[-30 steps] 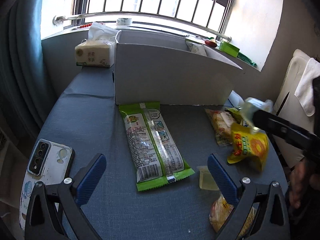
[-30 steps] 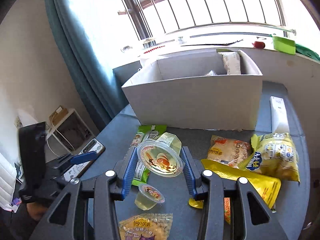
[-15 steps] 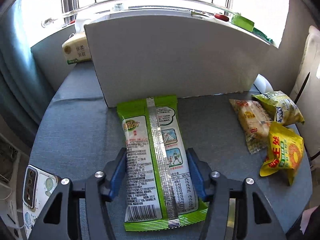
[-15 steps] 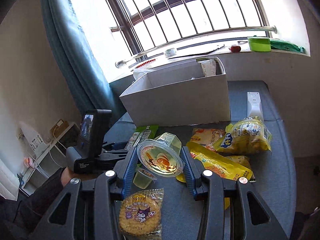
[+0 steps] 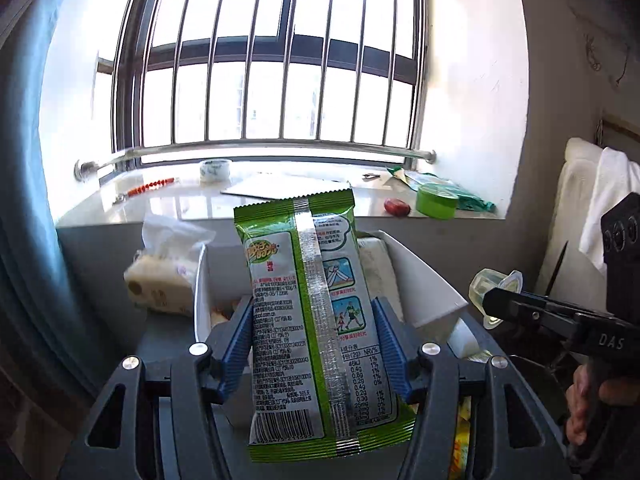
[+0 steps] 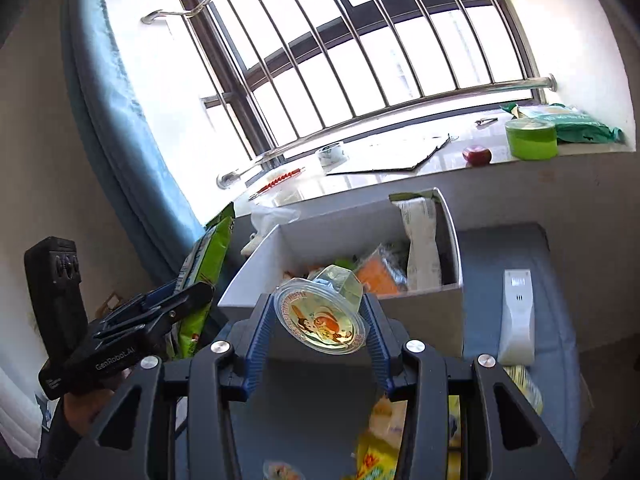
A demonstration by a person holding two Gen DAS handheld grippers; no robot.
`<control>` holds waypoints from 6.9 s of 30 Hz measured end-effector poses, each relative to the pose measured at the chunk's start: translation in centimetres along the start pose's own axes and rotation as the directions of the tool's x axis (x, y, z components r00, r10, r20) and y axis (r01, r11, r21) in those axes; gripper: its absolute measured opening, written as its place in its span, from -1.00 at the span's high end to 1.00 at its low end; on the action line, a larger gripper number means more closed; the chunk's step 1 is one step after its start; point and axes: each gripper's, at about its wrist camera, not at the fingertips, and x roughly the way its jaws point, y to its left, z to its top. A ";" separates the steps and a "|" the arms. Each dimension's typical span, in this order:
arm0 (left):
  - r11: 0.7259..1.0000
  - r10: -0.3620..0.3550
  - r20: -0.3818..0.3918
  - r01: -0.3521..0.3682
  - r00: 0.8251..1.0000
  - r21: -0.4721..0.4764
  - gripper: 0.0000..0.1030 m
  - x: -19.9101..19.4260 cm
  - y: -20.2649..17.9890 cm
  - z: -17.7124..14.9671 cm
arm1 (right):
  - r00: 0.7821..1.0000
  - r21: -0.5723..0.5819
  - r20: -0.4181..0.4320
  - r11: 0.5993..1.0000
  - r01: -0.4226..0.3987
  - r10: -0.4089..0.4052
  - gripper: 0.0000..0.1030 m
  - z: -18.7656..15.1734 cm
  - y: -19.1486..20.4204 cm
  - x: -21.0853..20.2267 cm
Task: Organize snacks
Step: 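Grasp the green packet with the left gripper while the right grasps a jelly cup, both into box, then grasp the yellow noodle bag with the right gripper while the left grasps the clear jelly cup, then drop the jelly cup into the white box with the left gripper while the right drops the noodle bag in, then grasp the round cookie packet with the left gripper while the right grasps the yellow chip bag, both into box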
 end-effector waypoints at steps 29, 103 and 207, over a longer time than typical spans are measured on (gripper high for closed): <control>0.996 -0.085 0.044 0.085 0.995 0.004 -0.99 -6.2 -0.5 -2.6 | 0.997 -0.064 0.076 0.997 0.034 -0.030 -1.00 1.1 1.2 -3.8; 0.983 -0.181 -0.182 0.177 0.967 -0.037 0.09 -5.2 -4.4 -14.9 | 0.996 -0.062 -0.032 0.995 0.081 -0.083 0.10 -13.9 -0.5 -9.3; 0.890 -0.299 -0.460 0.418 0.836 0.182 -0.99 -5.6 -11.4 -20.6 | 0.996 0.214 -0.030 0.973 0.090 -0.085 0.17 -10.4 -7.9 -7.7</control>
